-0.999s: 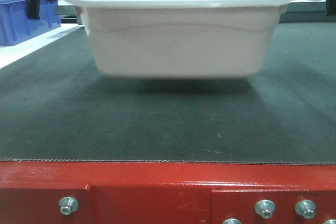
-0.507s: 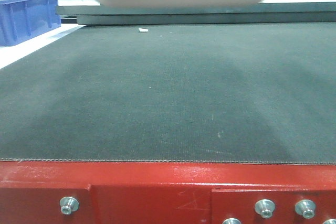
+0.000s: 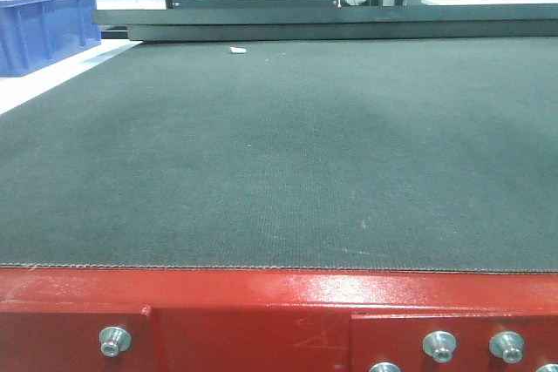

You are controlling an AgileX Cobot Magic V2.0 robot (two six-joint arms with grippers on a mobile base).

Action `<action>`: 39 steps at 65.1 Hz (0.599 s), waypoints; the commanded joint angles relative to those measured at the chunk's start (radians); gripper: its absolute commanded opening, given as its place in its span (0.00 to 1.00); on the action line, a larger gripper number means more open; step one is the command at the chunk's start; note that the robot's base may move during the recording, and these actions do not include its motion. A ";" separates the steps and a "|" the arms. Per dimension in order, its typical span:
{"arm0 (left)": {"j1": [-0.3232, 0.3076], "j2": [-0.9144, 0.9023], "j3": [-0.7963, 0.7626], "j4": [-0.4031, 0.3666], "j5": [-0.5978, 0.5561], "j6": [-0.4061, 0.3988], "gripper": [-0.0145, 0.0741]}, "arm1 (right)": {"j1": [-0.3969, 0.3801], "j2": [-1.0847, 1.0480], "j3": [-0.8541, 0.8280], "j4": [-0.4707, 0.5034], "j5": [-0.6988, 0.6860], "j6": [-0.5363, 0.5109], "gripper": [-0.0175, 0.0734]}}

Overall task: Grab white bin and place on right shelf
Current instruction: 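Hold the bin raised with both grippers while stationary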

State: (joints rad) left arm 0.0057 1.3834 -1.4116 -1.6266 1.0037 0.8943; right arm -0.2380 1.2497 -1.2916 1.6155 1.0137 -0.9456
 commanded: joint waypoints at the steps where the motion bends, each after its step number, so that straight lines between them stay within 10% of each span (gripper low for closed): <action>1: -0.044 -0.072 -0.036 -0.008 0.224 0.064 0.02 | 0.040 -0.080 -0.041 0.090 0.322 -0.033 0.32; 39: -0.044 -0.156 -0.036 0.032 0.280 0.200 0.02 | 0.040 -0.216 0.042 -0.033 0.322 -0.085 0.32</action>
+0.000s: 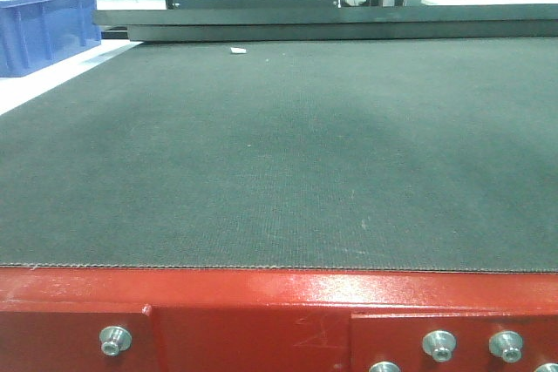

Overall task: Grab white bin and place on right shelf
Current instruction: 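Hold the bin raised with both grippers while stationary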

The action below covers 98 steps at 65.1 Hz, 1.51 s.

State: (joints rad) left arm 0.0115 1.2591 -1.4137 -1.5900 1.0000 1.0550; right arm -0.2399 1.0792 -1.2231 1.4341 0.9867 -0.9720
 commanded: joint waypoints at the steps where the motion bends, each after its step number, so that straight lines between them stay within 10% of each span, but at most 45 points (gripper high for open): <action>1: -0.050 -0.032 -0.034 -0.005 0.283 0.039 0.02 | 0.041 -0.046 -0.027 0.148 0.349 -0.058 0.32; 98: -0.050 -0.032 -0.034 -0.005 0.283 0.039 0.02 | 0.041 -0.046 -0.027 0.232 0.301 -0.058 0.32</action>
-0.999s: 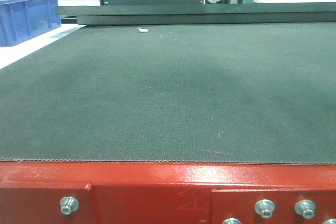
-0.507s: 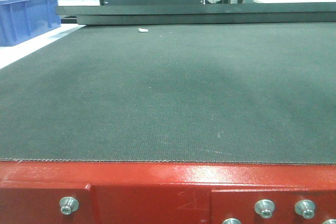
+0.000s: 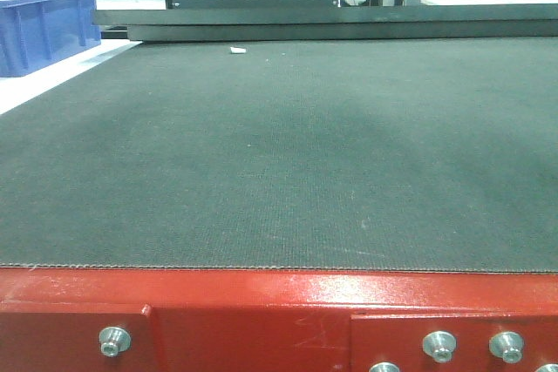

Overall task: Grab white bin and place on right shelf
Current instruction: 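Hold the bin raised with both grippers while stationary, then drive the base away from the table while holding the bin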

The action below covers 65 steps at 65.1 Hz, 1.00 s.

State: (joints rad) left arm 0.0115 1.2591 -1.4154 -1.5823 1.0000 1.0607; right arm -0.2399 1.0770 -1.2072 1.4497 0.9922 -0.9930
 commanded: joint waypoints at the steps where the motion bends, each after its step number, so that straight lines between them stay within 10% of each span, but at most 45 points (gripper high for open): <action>1: -0.050 -0.032 -0.032 -0.013 0.283 0.034 0.02 | 0.041 -0.044 -0.043 0.216 0.295 -0.037 0.32; 65: -0.050 -0.032 -0.032 -0.013 0.283 0.034 0.02 | 0.041 -0.044 -0.043 0.216 0.295 -0.037 0.32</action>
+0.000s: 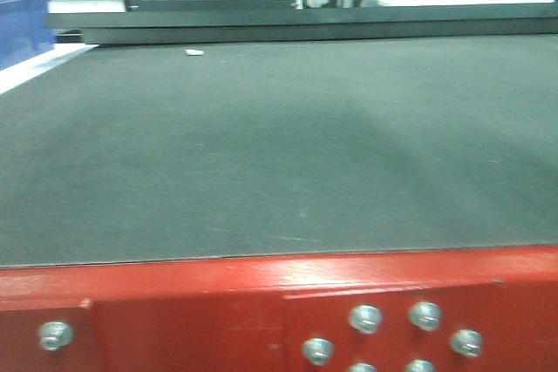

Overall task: Grab white bin and place on right shelf
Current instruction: 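Drive the base away from the table while holding the bin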

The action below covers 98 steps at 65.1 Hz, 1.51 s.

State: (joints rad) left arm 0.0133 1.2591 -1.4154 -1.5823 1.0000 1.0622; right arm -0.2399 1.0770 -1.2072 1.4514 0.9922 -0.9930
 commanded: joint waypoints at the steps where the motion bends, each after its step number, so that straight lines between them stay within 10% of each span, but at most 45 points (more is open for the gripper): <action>1: -0.051 -0.032 -0.032 -0.013 0.283 0.032 0.02 | 0.041 -0.044 -0.043 0.215 0.295 -0.037 0.32; 98: -0.051 -0.032 -0.032 -0.013 0.282 0.032 0.02 | 0.041 -0.044 -0.043 0.215 0.295 -0.037 0.32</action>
State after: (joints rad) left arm 0.0133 1.2591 -1.4154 -1.5823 1.0000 1.0622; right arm -0.2399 1.0770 -1.2072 1.4536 0.9922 -0.9952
